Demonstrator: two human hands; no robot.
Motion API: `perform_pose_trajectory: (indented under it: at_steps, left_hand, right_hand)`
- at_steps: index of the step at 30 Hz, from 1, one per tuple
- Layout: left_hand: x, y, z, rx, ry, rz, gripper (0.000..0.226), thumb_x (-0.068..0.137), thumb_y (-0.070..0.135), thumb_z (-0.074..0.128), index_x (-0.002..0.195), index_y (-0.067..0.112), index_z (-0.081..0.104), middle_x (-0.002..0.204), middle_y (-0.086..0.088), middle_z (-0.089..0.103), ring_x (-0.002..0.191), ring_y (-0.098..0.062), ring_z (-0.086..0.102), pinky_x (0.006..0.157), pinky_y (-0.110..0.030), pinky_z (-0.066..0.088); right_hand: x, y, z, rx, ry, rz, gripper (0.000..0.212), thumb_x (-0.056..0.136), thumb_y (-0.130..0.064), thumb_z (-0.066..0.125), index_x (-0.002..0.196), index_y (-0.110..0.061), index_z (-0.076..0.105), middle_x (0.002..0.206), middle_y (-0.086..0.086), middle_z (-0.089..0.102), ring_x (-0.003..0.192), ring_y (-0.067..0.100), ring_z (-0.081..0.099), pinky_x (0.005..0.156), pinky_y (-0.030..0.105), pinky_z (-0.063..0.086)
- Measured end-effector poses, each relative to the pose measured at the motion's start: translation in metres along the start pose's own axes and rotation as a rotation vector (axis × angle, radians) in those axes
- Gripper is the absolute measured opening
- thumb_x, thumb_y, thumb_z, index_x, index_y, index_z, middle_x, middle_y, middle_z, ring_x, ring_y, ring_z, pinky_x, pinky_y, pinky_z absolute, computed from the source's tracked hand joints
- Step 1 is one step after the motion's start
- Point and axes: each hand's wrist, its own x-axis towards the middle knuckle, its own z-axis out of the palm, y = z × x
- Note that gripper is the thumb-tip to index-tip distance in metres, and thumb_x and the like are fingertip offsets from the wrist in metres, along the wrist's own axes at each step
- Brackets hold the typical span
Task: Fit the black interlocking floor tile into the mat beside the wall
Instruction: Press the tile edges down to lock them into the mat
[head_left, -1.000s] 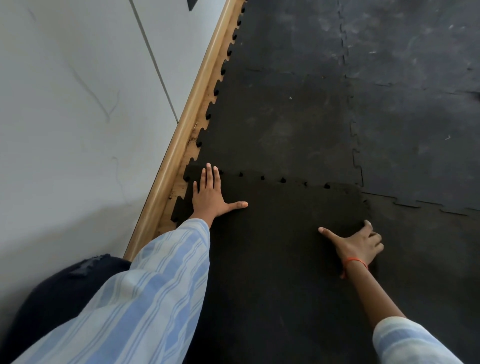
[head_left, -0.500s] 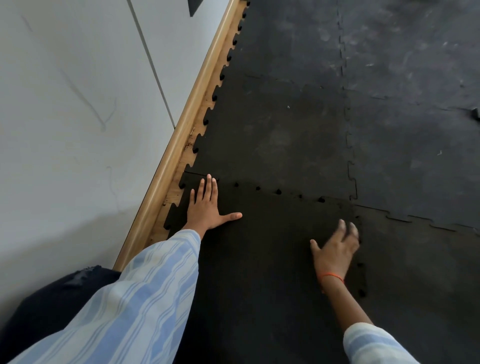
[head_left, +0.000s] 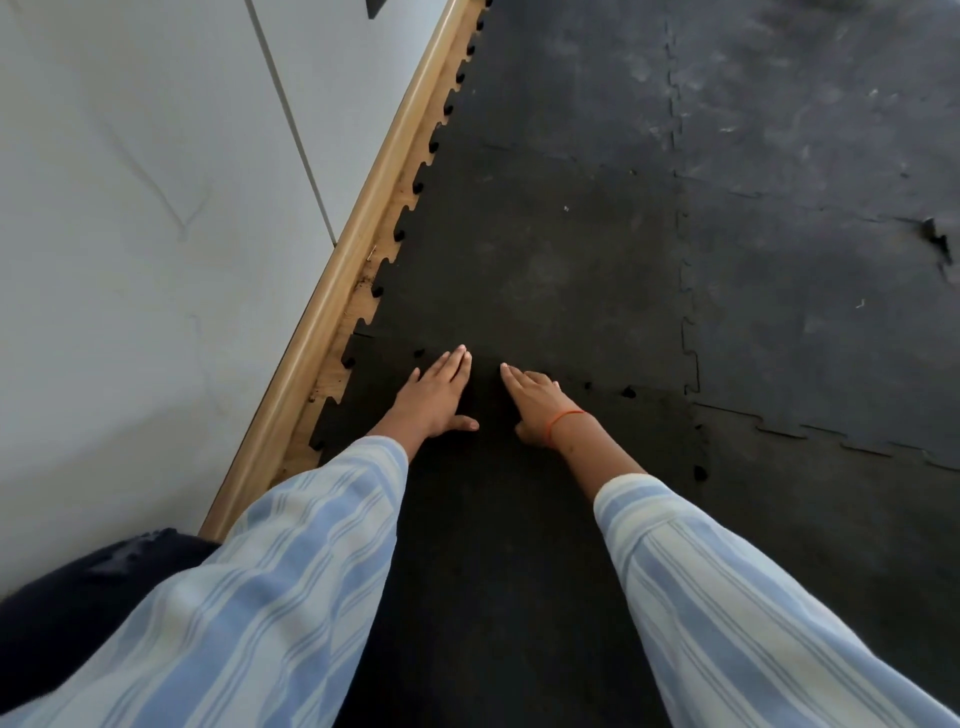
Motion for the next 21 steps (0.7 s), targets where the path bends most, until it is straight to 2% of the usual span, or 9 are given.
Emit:
perform_pose_trajectory:
  at_steps: [3, 6, 11, 15, 21]
  left_hand:
    - [0.0, 0.007, -0.004, 0.036, -0.006, -0.032, 0.104, 0.087, 0.043, 0.067, 0.155, 0.014, -0.006, 0.163, -0.003, -0.013, 0.15, -0.022, -0.002, 0.12, -0.048, 0.013]
    - [-0.001, 0.008, -0.006, 0.054, -0.035, -0.042, 0.106, 0.085, 0.044, 0.068, 0.155, 0.014, -0.006, 0.163, -0.004, -0.013, 0.15, -0.023, 0.0, 0.12, -0.049, 0.012]
    - [0.002, 0.006, -0.008, 0.081, -0.087, -0.041, 0.106, 0.086, 0.045, 0.066, 0.155, 0.015, -0.009, 0.163, -0.004, -0.016, 0.15, -0.023, -0.003, 0.12, -0.05, 0.009]
    - [0.007, 0.009, -0.008, 0.144, -0.145, -0.071, 0.104, 0.089, 0.047, 0.062, 0.154, 0.014, -0.012, 0.161, -0.003, -0.023, 0.149, -0.022, -0.011, 0.12, -0.05, 0.003]
    - [0.014, 0.011, -0.009, 0.145, -0.238, -0.13, 0.105, 0.09, 0.05, 0.059, 0.152, 0.018, -0.019, 0.157, 0.0, -0.033, 0.147, -0.02, -0.02, 0.119, -0.051, -0.001]
  right_hand:
    - [0.003, -0.005, -0.001, -0.052, 0.06, 0.051, 0.104, 0.08, -0.029, 0.072, 0.152, -0.013, -0.001, 0.157, 0.01, 0.022, 0.142, 0.034, 0.022, 0.115, 0.049, 0.029]
    - [0.01, -0.01, -0.005, -0.019, 0.083, 0.128, 0.106, 0.075, -0.038, 0.076, 0.153, -0.018, 0.007, 0.153, 0.01, 0.025, 0.141, 0.034, 0.022, 0.11, 0.054, 0.034]
    - [0.018, -0.008, -0.014, 0.016, 0.056, 0.15, 0.09, 0.078, -0.037, 0.073, 0.15, -0.021, 0.022, 0.151, 0.009, 0.027, 0.14, 0.033, 0.024, 0.107, 0.056, 0.033]
    - [0.02, -0.013, -0.007, -0.096, 0.055, 0.158, 0.091, 0.08, -0.038, 0.071, 0.151, -0.018, 0.018, 0.153, 0.01, 0.022, 0.14, 0.032, 0.022, 0.109, 0.055, 0.031]
    - [0.022, -0.02, 0.012, -0.18, 0.151, 0.178, 0.092, 0.083, -0.046, 0.064, 0.152, -0.014, 0.012, 0.155, 0.01, 0.015, 0.141, 0.031, 0.019, 0.11, 0.056, 0.027]
